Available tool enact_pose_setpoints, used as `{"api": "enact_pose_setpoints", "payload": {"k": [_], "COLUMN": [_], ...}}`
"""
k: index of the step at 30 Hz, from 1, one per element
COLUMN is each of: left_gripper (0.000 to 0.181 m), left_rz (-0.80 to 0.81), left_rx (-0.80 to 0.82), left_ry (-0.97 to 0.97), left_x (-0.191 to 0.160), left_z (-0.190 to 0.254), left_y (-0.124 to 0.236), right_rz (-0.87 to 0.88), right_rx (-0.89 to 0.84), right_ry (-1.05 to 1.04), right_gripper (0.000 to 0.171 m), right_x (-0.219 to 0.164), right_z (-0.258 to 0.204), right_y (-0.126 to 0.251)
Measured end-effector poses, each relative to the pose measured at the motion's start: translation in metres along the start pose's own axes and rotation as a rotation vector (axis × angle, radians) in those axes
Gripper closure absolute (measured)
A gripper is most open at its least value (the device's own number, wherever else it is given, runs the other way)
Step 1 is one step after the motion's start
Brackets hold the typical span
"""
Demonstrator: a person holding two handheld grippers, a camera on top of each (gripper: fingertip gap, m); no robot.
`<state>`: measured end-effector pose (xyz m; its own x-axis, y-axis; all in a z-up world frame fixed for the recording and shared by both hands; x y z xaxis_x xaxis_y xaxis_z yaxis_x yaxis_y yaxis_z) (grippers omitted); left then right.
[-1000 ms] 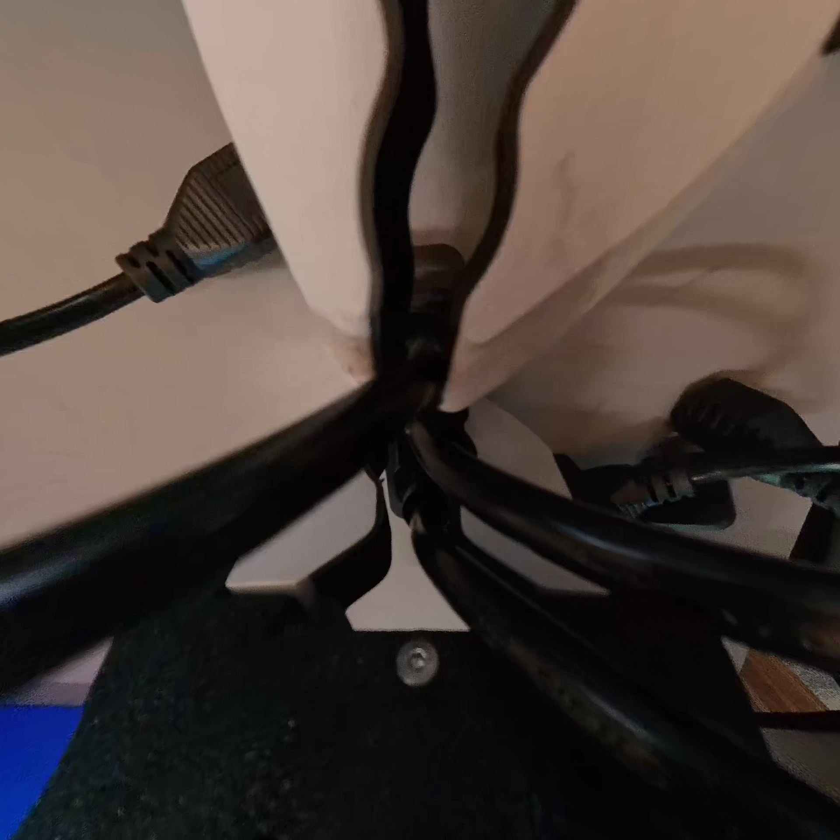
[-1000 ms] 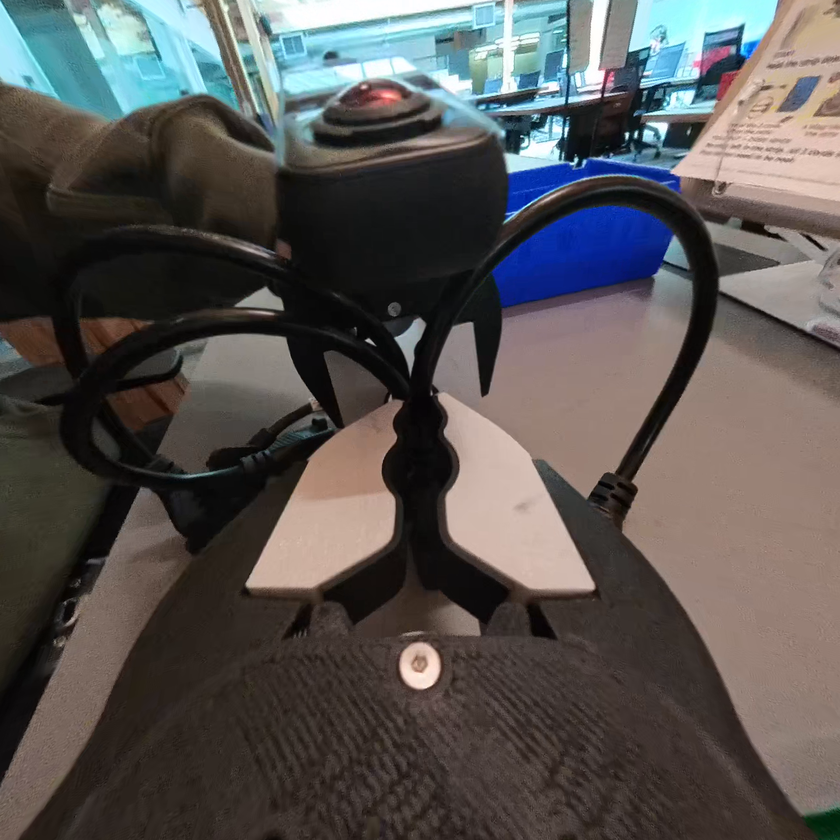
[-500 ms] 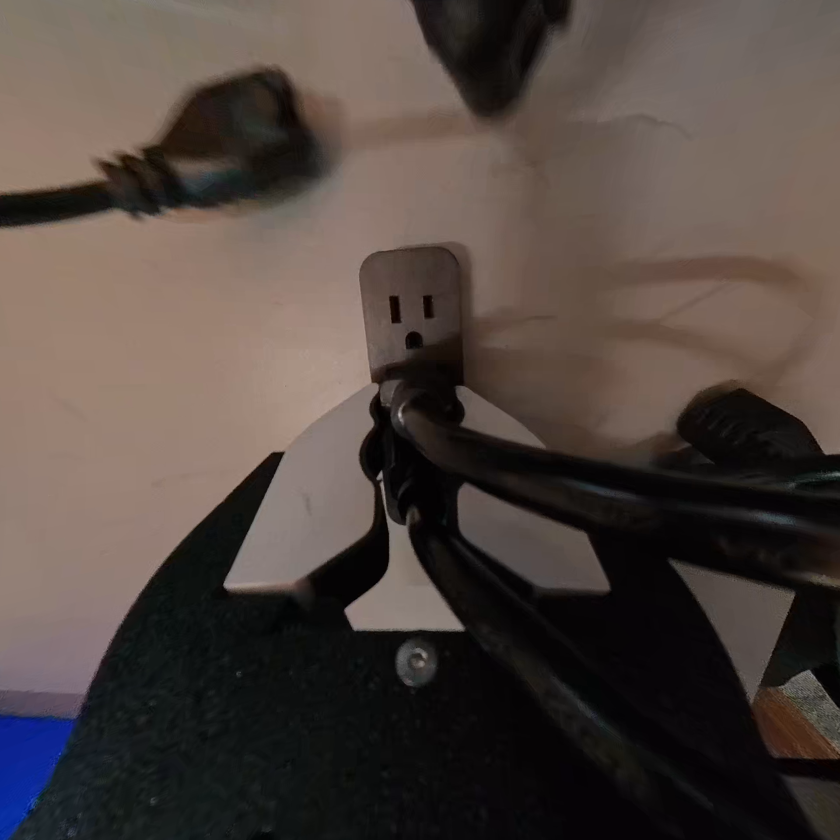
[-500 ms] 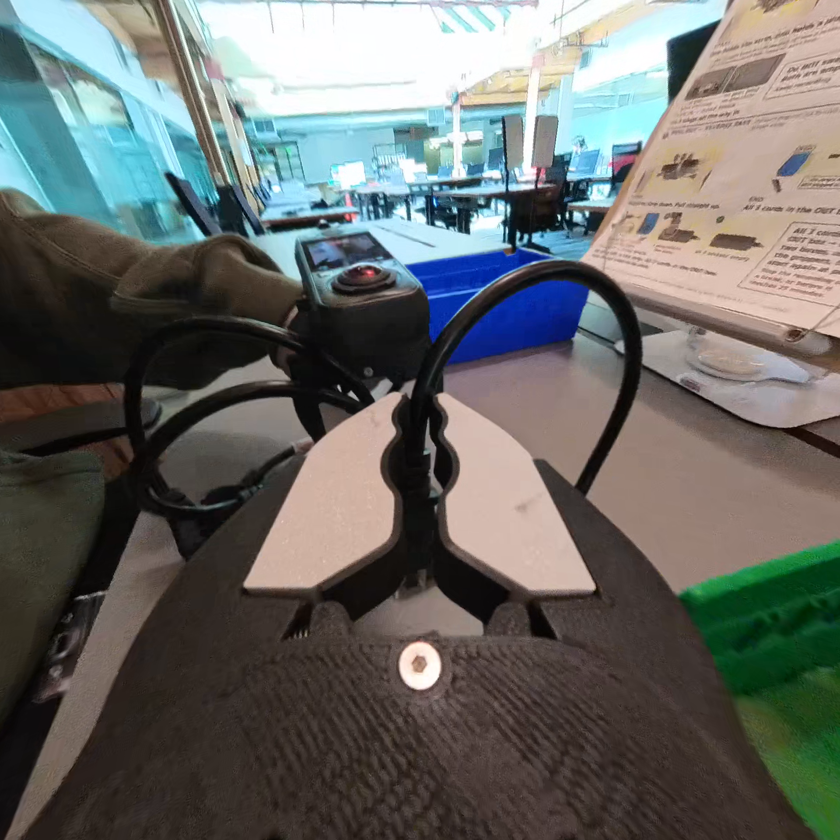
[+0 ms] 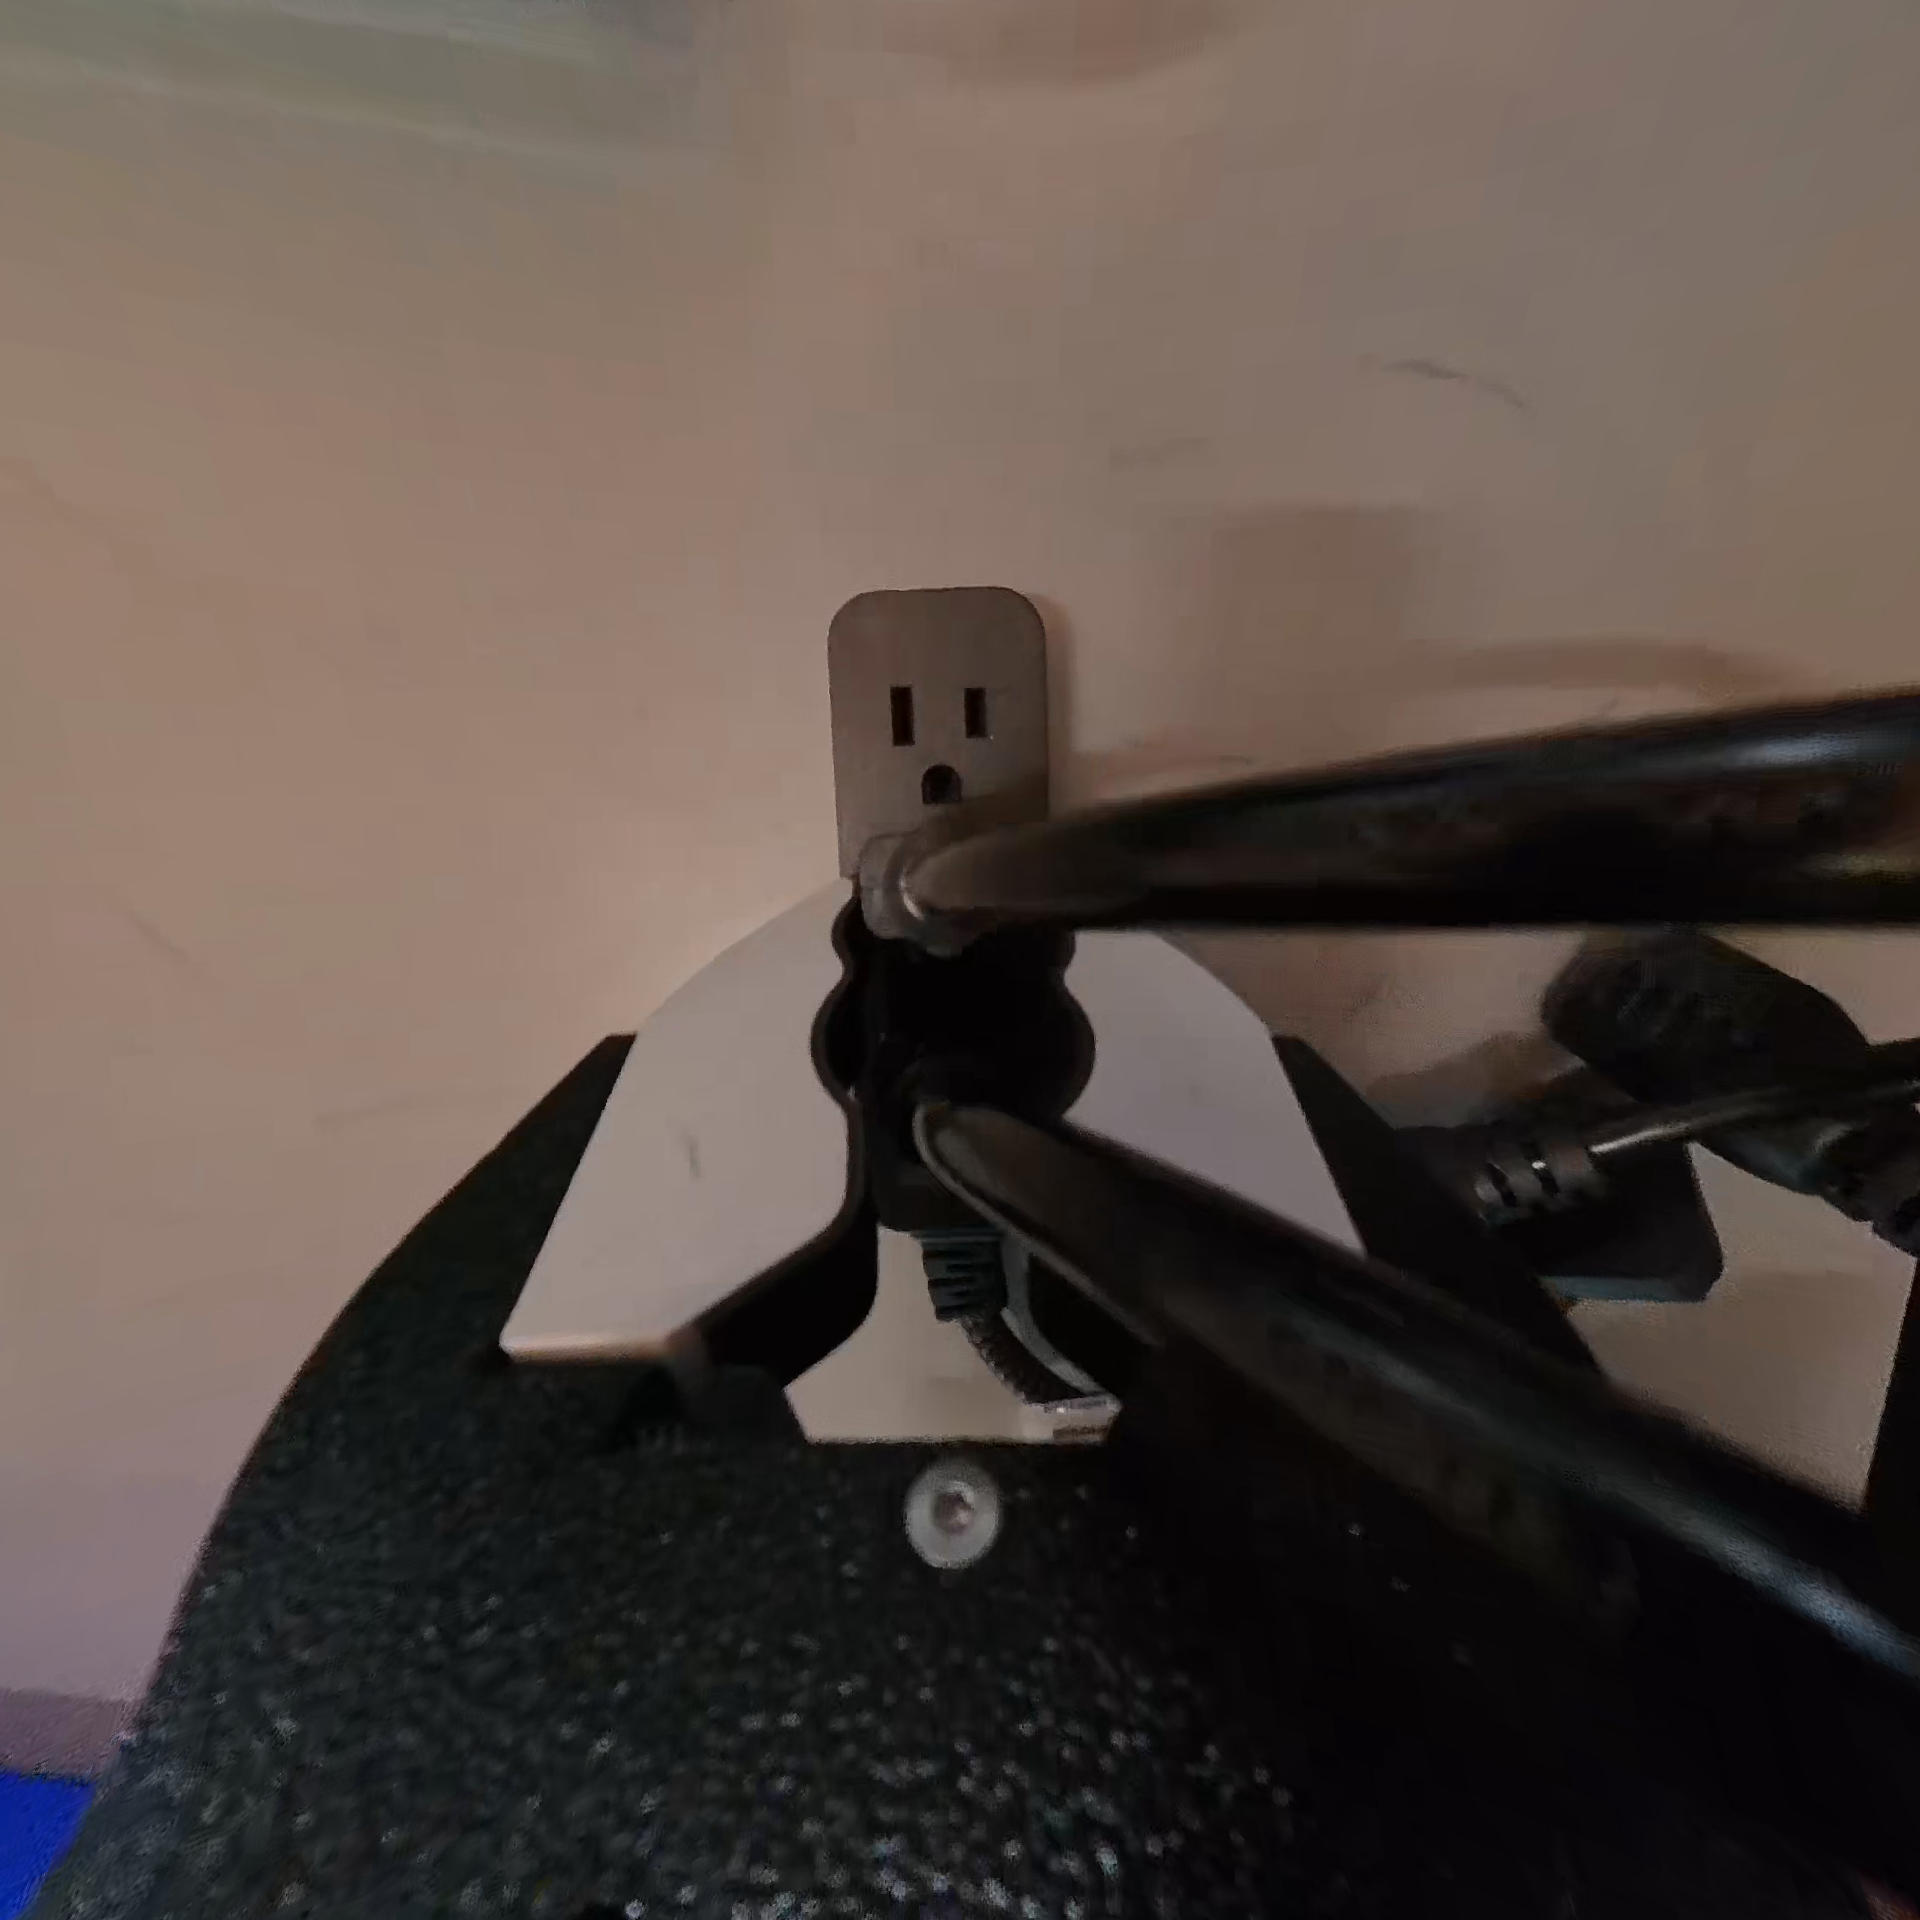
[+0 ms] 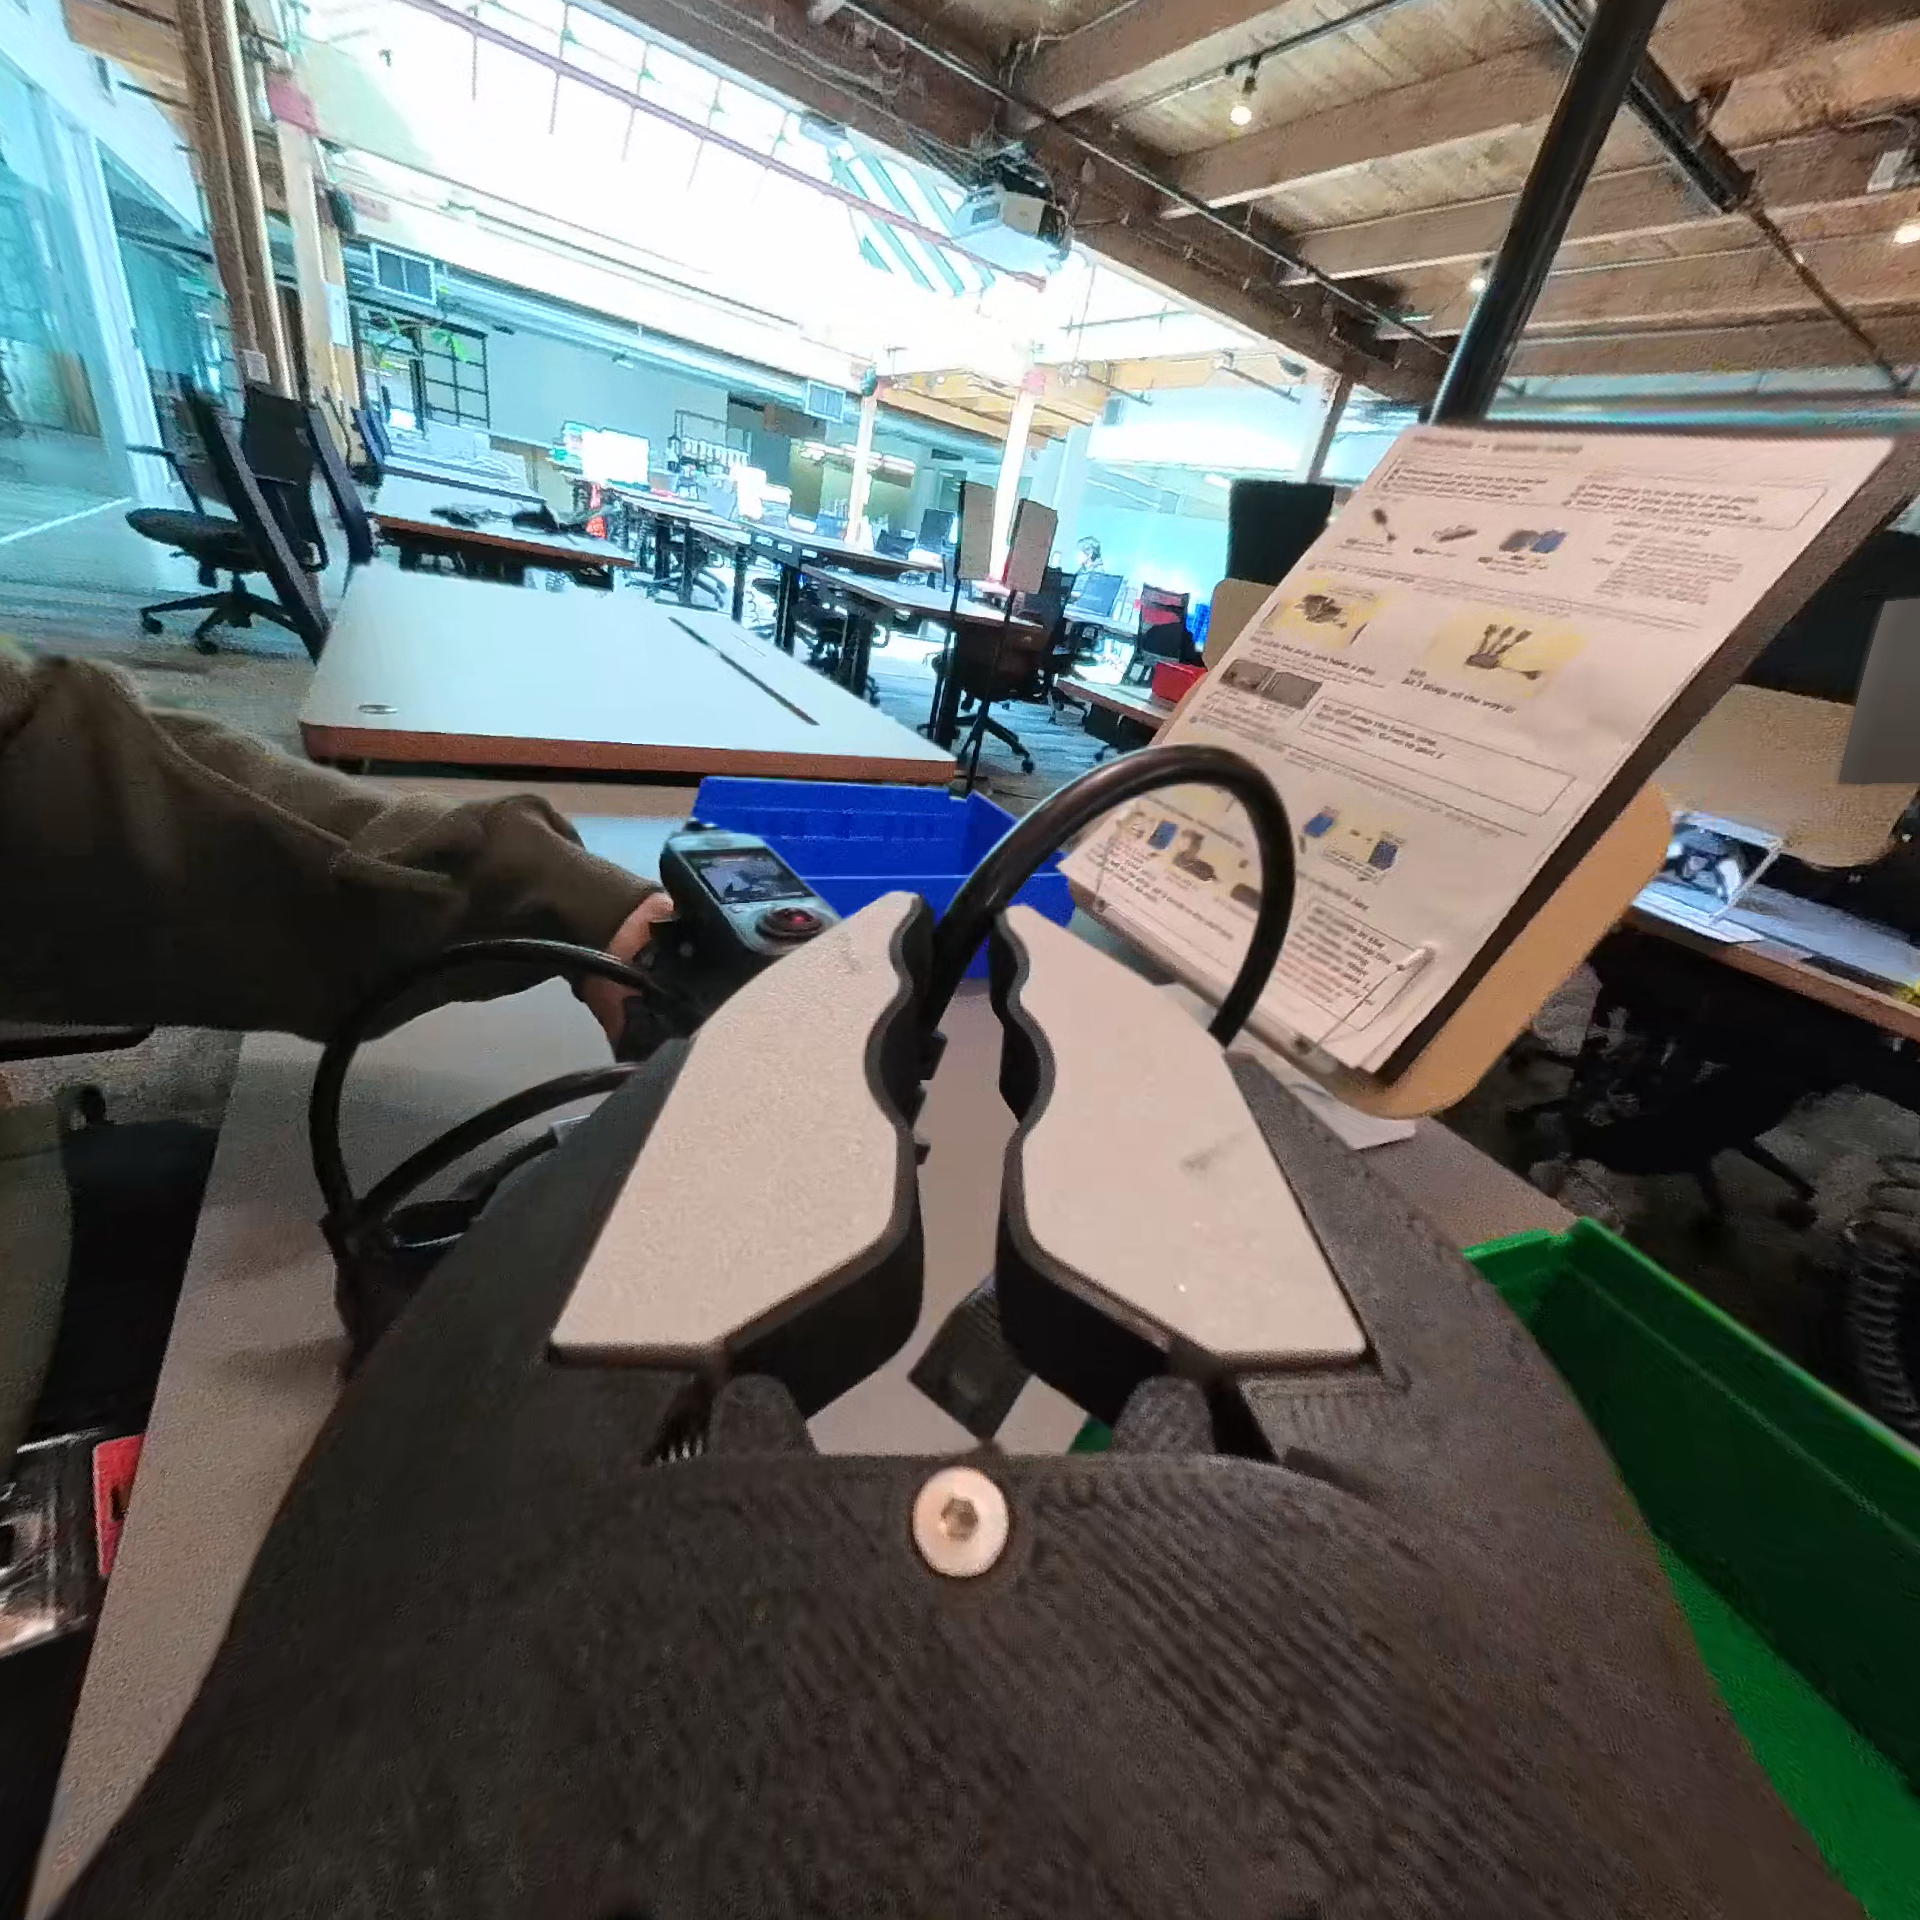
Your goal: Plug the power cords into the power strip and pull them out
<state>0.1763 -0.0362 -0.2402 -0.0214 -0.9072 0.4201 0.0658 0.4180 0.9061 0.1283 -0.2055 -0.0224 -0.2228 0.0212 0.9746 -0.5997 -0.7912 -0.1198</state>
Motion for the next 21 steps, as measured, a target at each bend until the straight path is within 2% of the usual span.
{"api": "enact_pose_setpoints", "payload": {"k": [4,6,9,13,18,20,21], "left_gripper": [0.152,0.153,0.153,0.155,0.155,0.155,0.155], "left_rz": [0.032,0.041,0.043,0.037,0.021,0.007,0.0], "left_rx": [0.003,0.004,0.003,0.003,-0.001,-0.002,-0.001], "left_ry": [0.006,0.013,0.019,0.031,0.028,0.026,0.024], "left_x": [0.0,0.0,-0.001,0.0,0.0,0.001,0.001], "left_z": [-0.001,-0.002,-0.002,-0.003,-0.003,-0.003,-0.003], "left_y": [0.0,0.0,0.0,-0.001,0.0,0.0,0.0], "right_rz": [-0.107,-0.183,-0.323,-0.475,-0.526,-0.558,-0.565], "right_rx": [-0.155,-0.269,-0.348,-0.386,-0.473,-0.518,-0.531], "right_ry": [0.017,-0.001,-0.084,-0.126,-0.172,-0.16,-0.175], "right_gripper": [0.161,0.161,0.162,0.161,0.161,0.132,0.126], "right_x": [-0.002,-0.018,-0.055,-0.098,-0.123,-0.131,-0.132], "right_z": [0.054,0.088,0.125,0.146,0.16,0.169,0.172], "right_y": [0.001,0.001,-0.001,-0.005,-0.006,-0.004,-0.002]}}
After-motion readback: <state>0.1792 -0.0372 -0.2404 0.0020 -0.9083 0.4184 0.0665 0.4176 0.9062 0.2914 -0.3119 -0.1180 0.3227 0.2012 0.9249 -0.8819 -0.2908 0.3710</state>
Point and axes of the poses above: each gripper's, where its closed fingertips meet, y back along the fingers, x out of its top, z = x × y across the jaws, the point moved 3 cm from there along y, back along the fingers, and after that the axes turned 5 degrees about -x, right-handed, at the moved point
